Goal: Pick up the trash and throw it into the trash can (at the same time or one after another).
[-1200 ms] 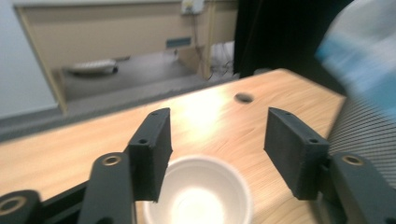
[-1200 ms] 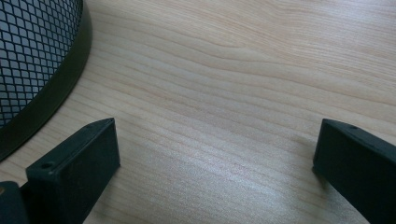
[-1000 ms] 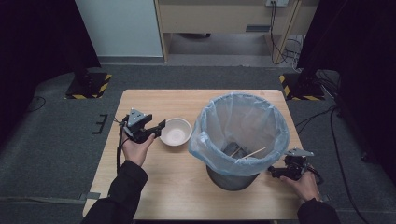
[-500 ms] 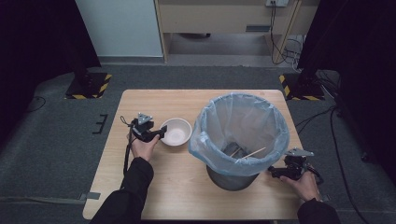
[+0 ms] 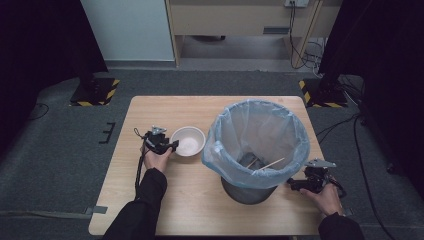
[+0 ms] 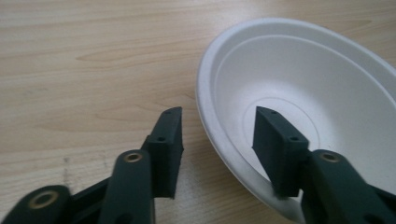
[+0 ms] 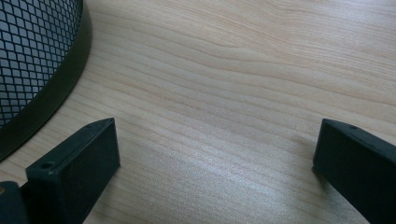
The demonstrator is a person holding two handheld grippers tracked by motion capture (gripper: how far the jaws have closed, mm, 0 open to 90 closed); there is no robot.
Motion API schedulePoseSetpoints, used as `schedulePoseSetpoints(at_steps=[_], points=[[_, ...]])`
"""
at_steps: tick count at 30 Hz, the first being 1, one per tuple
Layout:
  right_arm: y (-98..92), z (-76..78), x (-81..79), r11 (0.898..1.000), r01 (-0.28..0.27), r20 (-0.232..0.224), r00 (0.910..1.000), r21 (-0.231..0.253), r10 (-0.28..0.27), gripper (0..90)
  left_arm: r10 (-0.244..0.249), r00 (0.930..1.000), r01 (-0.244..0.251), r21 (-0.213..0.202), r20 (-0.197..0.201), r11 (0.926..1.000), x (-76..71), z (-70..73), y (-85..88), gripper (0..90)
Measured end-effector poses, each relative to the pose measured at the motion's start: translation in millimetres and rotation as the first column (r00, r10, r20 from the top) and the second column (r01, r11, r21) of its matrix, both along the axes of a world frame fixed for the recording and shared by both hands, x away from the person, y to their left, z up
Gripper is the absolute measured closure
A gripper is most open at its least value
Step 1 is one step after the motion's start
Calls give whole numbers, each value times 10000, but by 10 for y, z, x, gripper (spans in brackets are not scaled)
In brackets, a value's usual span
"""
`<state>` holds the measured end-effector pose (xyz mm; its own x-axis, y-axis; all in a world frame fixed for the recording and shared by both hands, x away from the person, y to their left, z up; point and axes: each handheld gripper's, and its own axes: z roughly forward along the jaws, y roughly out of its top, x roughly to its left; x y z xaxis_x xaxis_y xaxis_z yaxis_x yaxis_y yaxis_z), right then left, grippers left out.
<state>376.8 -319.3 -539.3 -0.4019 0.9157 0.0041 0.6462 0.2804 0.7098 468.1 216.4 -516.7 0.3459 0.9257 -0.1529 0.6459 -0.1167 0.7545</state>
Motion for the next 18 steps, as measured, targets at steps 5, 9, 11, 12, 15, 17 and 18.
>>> schedulePoseSetpoints(at_steps=[5,9,11,12,15,17,18], points=[[0,-1,0,10000,1,7,10000,1,-1,7,-6,9998,7,38,-183,10000,-30,8,-18,689],[-1,1,0,10000,-6,-15,10000,-5,6,6,-59,9998,55,-186,-212,9998,-62,58,-22,755],[1,0,0,10000,4,6,10000,2,-4,7,-112,9997,105,-286,-223,9995,-79,88,-16,774],[0,0,0,10000,1,1,10000,-2,-1,7,-103,9997,96,-327,-206,9994,-87,102,-14,783],[0,0,0,10000,3,2,10000,0,-3,7,-144,9999,142,-516,-19,9986,-128,181,-4,807],[0,0,0,10000,4,6,10000,1,-4,7,-187,9998,192,-591,97,9981,-152,236,2,816],[0,1,0,10000,-5,-10,10000,-3,5,7,-220,9996,231,-655,177,9976,-168,273,8,821]])
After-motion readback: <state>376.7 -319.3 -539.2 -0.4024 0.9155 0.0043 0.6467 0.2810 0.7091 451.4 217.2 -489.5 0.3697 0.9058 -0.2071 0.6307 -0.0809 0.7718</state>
